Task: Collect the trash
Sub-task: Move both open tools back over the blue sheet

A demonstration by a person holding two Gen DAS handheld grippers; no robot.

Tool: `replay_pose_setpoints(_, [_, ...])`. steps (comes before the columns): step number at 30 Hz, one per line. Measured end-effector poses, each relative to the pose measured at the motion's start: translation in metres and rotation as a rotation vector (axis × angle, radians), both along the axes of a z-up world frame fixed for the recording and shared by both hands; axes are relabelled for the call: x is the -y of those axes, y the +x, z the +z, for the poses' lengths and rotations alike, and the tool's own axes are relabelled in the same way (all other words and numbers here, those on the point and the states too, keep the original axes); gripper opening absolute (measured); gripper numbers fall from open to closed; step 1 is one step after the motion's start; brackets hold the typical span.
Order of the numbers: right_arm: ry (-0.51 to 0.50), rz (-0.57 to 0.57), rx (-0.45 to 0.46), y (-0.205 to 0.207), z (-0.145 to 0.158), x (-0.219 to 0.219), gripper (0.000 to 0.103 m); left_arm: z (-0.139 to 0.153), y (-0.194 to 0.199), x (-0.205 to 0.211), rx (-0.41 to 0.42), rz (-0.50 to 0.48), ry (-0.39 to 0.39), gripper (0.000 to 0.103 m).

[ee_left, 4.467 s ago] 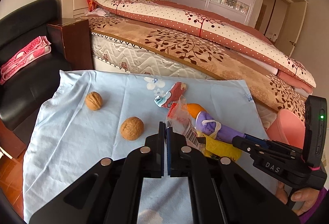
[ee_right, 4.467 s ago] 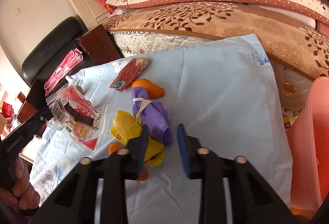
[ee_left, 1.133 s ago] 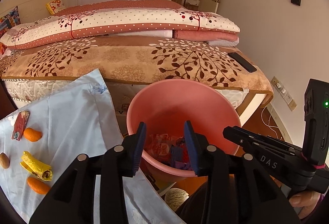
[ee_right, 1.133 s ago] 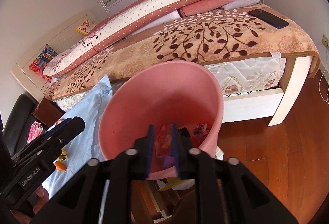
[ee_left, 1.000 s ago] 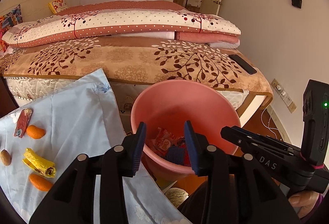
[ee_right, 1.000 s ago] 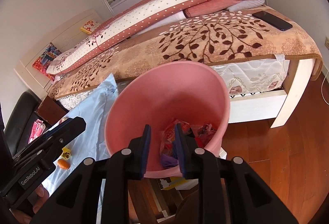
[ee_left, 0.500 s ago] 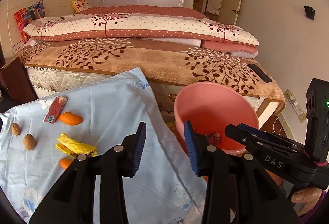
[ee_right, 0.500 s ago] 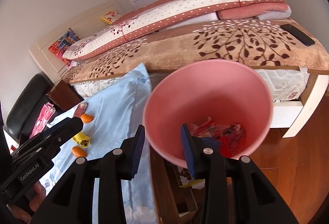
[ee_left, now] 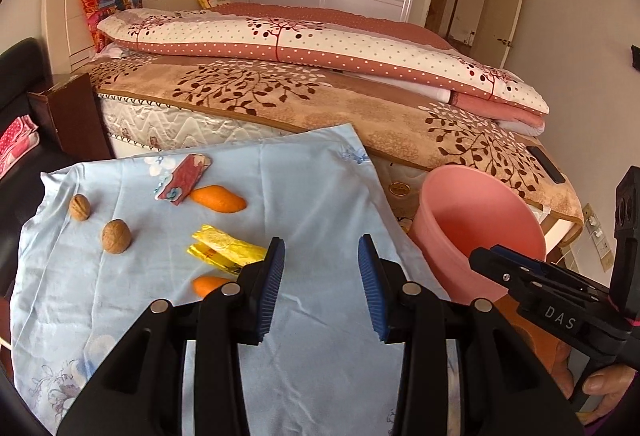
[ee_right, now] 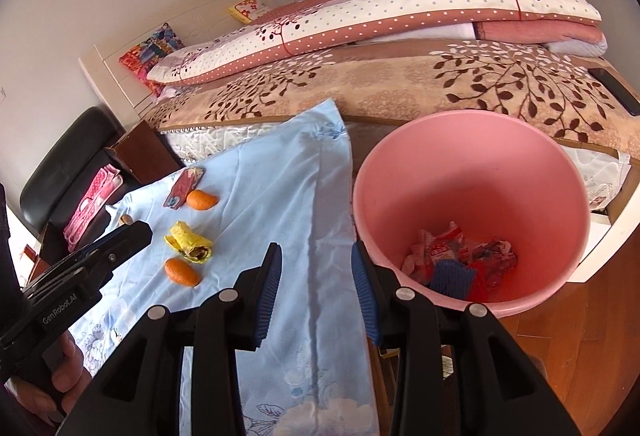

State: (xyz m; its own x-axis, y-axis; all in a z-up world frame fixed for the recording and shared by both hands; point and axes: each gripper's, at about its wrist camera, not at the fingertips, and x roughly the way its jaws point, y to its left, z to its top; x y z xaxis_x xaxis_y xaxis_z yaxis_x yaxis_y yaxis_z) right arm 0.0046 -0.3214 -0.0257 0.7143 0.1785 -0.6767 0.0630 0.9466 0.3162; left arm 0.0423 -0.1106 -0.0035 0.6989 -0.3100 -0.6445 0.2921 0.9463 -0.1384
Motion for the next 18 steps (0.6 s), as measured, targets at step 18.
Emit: replay_pose_setpoints(18, [-0.052, 0.219, 0.015, 0.034, 0.003, -0.085, 0.046, -0.011, 0.006, -0.086, 0.006, 0.208, 0.029, 0.039])
